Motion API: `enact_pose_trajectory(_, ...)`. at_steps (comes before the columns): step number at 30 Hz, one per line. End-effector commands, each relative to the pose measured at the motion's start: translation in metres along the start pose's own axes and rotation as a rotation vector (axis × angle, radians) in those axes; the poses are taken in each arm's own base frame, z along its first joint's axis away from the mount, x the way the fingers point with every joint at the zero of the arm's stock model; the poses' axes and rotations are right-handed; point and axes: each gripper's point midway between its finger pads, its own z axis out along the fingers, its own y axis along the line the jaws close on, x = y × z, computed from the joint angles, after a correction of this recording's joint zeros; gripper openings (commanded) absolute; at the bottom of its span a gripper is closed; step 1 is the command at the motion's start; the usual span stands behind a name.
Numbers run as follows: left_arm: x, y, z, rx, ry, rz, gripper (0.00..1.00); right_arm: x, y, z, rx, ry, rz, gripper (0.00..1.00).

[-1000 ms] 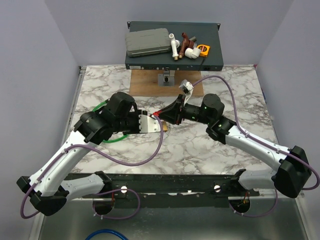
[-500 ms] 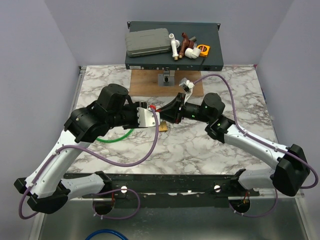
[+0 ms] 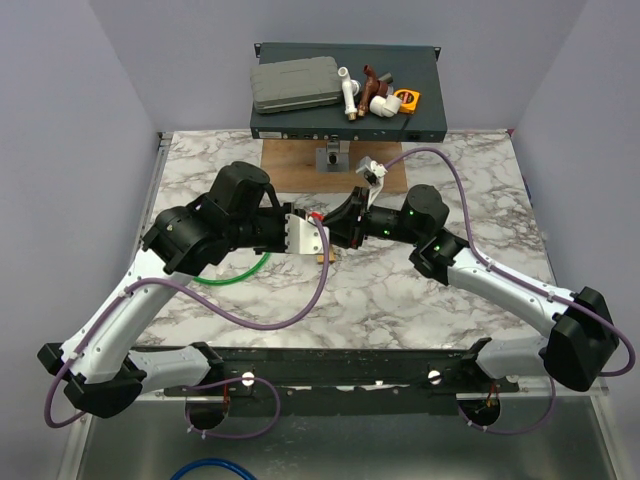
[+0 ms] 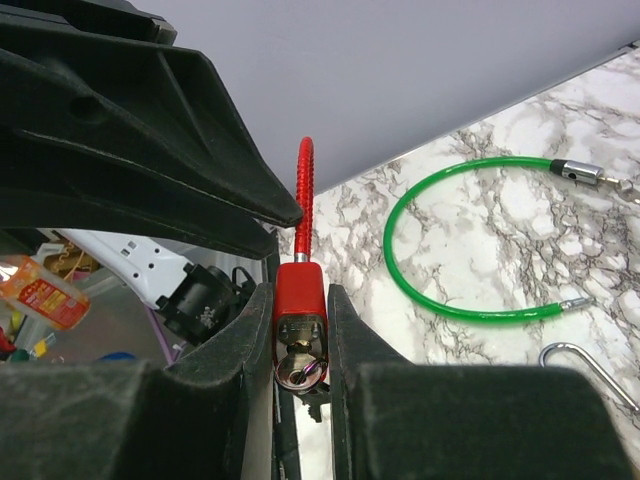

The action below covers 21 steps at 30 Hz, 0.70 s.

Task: Unlock with the key
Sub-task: Unlock the lock.

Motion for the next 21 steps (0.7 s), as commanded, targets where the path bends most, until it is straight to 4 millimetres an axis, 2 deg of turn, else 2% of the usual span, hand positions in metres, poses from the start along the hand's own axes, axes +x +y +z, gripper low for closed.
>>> enact_pose_trajectory(1,-0.002,0.003,0.001,-0.011,-0.006,0.039,0.19,-0.031,0.017,0.001,-0.056,-0.064,-0.047,0.01)
enact_pose_trajectory(7,-0.004,0.002,0.003,0.002,-0.009,0.029,0.08,-0.036,0.021,0.001,-0.069,-0.085,-0.038,0.01)
enact_pose_trajectory(15,0.002,-0.004,0.009,0.019,0.031,0.080,0.15,-0.036,0.024,0.002,-0.082,-0.081,-0.035,0.01)
enact_pose_trajectory(21,0.005,0.001,0.012,-0.014,0.058,0.127,0.18,-0.035,0.026,0.002,-0.093,-0.074,-0.035,0.01)
